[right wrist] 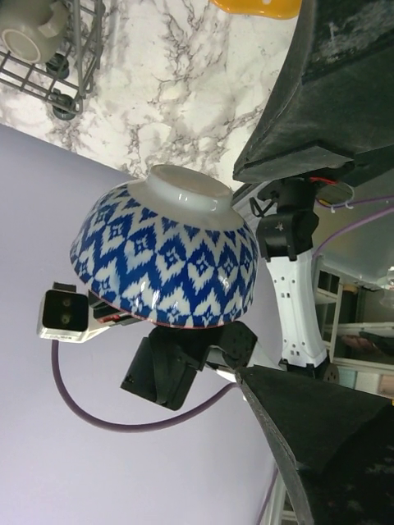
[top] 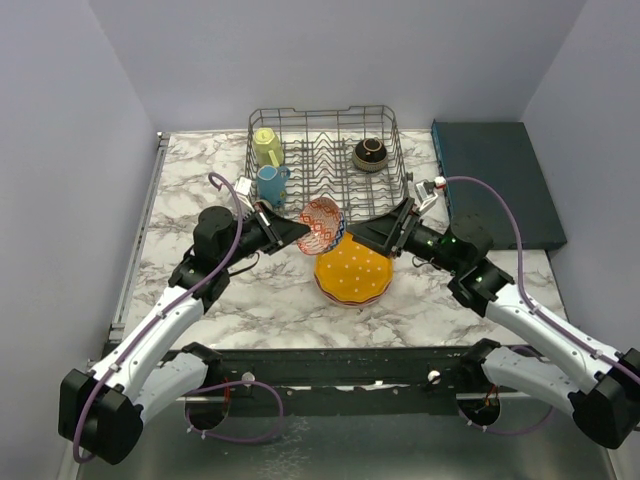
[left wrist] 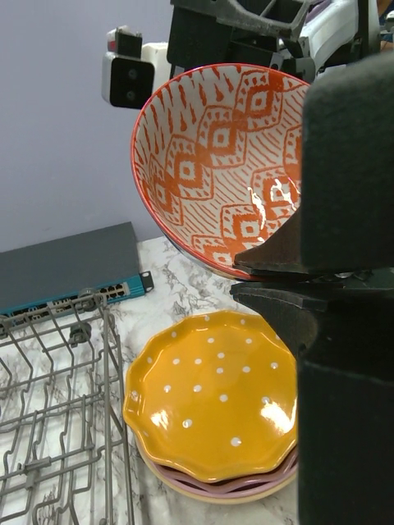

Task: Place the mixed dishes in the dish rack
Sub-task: Turn the bowl upside down on the dish rack.

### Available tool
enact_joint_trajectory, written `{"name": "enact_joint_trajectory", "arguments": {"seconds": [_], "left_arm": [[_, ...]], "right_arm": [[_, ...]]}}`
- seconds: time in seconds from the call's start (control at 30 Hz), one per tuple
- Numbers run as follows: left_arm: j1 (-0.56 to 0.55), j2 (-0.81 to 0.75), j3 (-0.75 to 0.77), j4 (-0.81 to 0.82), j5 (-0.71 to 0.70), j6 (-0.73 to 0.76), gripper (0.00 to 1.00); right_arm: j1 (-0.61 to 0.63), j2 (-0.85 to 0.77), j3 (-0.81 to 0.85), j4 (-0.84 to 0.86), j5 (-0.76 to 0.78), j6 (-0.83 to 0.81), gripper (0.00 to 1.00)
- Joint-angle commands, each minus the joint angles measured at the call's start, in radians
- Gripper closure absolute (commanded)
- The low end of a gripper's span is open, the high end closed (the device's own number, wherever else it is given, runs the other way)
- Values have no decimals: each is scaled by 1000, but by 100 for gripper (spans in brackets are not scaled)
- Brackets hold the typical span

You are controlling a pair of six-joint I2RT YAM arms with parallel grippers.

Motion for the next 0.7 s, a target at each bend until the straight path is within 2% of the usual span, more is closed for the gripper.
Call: {"name": "enact_joint_trajectory", "arguments": {"seconds": [0.0,0.67], "left_arm": [[-1,-34,6,97,32,-25,100],[-1,-24,-16,112,37,-38,100]], "right_arm": [[-7,26,-25,92,-56,42,0],[-6,94,-34,238,-103,70,0]]}}
